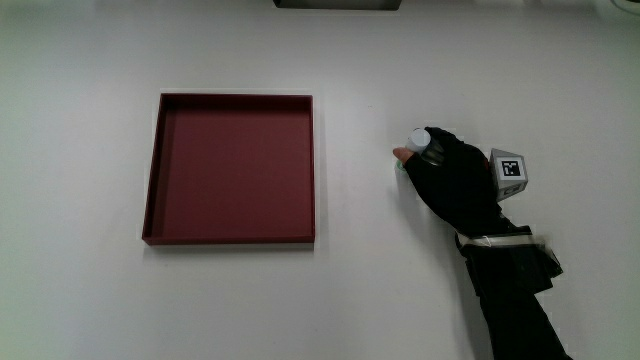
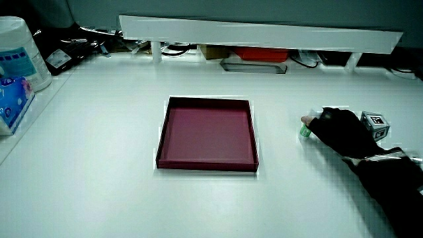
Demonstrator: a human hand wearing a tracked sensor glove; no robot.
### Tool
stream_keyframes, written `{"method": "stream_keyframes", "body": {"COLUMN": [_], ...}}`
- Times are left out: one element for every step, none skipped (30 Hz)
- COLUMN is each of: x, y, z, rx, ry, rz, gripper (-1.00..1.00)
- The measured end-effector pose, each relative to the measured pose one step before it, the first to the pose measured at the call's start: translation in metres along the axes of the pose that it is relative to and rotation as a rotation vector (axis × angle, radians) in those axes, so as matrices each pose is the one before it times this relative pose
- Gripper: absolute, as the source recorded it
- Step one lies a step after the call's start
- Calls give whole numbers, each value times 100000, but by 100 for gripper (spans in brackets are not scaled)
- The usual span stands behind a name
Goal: Place glue stick
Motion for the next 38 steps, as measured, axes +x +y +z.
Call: {"method": "stream_keyframes", "body": {"x": [-46, 51, 70, -2, 63, 165, -122, -11, 57, 40, 39, 30, -1, -35, -383, -30, 105, -189, -370, -301, -250, -497, -579, -461, -354, -520, -216, -381, -373, -283, -423, -399, -376, -437, -422, -425, -690, -670], "y": [-45, -57, -30, -32, -35, 19, -72, -50, -21, -74, -60, -56, -31, -77, -278, -167, -116, -231, -317, -285, -256, -382, -449, -437, -328, -546, -449, -501, -508, -490, -529, -547, -615, -642, -555, -544, -676, -693], "z": [-18, 27, 80, -6, 40, 98, 4, 49, 30, 87, 66, 82, 82, 92, 6, 208, 241, 243, 133, 188, 218, 152, 124, 142, 126, 76, 130, 57, 59, 3, 10, 20, 26, 38, 19, -28, 79, 101], "rx": [-322, 383, 308, -577, 685, 1048, -982, 19, -338, 475, -131, -101, -120, -259, -362, 319, 68, 266, 137, 164, -280, 47, -1023, -545, -1705, -1683, -1551, -2113, -2113, -1863, -2376, -2376, -1895, -1317, 345, -605, -1023, -1023], "ry": [458, 551, -511, 986, -419, -1396, 973, 48, 634, -1146, 374, 27, 15, -242, 1067, -895, 196, -2230, 142, -1534, -2796, -2680, -1972, -2855, -4703, -3464, -5029, -3345, -3345, -2494, -5539, -5539, -4643, -4202, -3365, -1949, -4277, -4277], "rz": [-226, 81, -781, 259, -1077, 539, -597, -523, 1544, -1702, 571, 17, 406, -93, -498, 881, 1084, -515, 767, 1130, -11, -139, 1945, -146, 1187, -1385, 271, -1384, -1384, 1894, -4449, -4449, -1722, -1604, 2814, -218, -2409, -2409], "gripper": [0, 0, -4, -8, -12, -17, -21, -25, -29, -33, -38, -42, -46, -50, -54, -58, -62, -67, -71, -75, -79, -83, -88, -92, -96, -100, -100, -100, -100, -100, -100, -100, -100, -100, -100, -100, -100, -100]}}
